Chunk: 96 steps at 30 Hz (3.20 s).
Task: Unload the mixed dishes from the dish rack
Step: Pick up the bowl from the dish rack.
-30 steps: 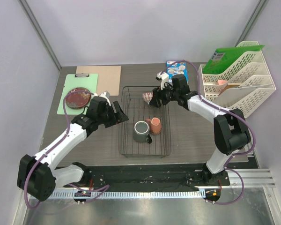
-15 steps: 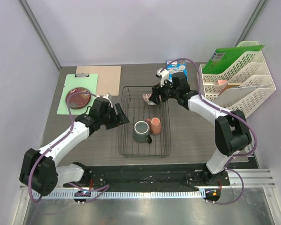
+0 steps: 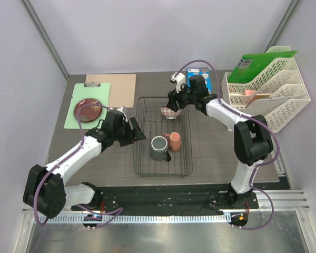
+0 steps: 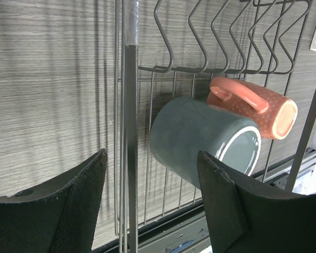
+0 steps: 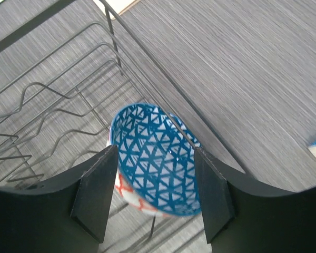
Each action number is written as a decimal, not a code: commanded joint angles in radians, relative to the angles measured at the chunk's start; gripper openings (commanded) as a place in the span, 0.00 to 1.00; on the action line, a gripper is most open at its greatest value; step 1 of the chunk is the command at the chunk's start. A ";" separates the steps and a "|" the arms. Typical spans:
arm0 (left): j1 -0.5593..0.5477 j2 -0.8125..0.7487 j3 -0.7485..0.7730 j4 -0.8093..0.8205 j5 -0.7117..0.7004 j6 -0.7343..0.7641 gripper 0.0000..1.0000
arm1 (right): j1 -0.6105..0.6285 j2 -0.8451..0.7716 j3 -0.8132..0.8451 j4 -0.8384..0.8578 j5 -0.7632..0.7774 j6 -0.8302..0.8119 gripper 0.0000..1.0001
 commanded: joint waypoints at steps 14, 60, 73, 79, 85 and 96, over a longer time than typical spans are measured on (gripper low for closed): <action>-0.001 0.040 0.053 -0.002 0.053 0.016 0.67 | -0.012 -0.061 0.026 -0.089 -0.109 -0.083 0.66; -0.002 0.115 0.041 0.092 0.090 -0.060 0.63 | -0.057 0.091 0.124 -0.154 -0.296 -0.052 0.01; -0.002 0.137 0.068 0.093 0.092 -0.058 0.63 | -0.189 0.068 0.130 0.055 -0.520 0.218 0.01; -0.001 0.138 0.068 0.093 0.092 -0.060 0.62 | -0.207 0.060 0.113 0.168 -0.560 0.322 0.01; -0.002 0.144 0.067 0.099 0.089 -0.064 0.62 | -0.224 0.010 0.076 0.348 -0.578 0.460 0.01; -0.002 0.138 0.113 0.072 0.044 -0.053 0.62 | -0.189 -0.171 -0.048 0.478 -0.510 0.482 0.01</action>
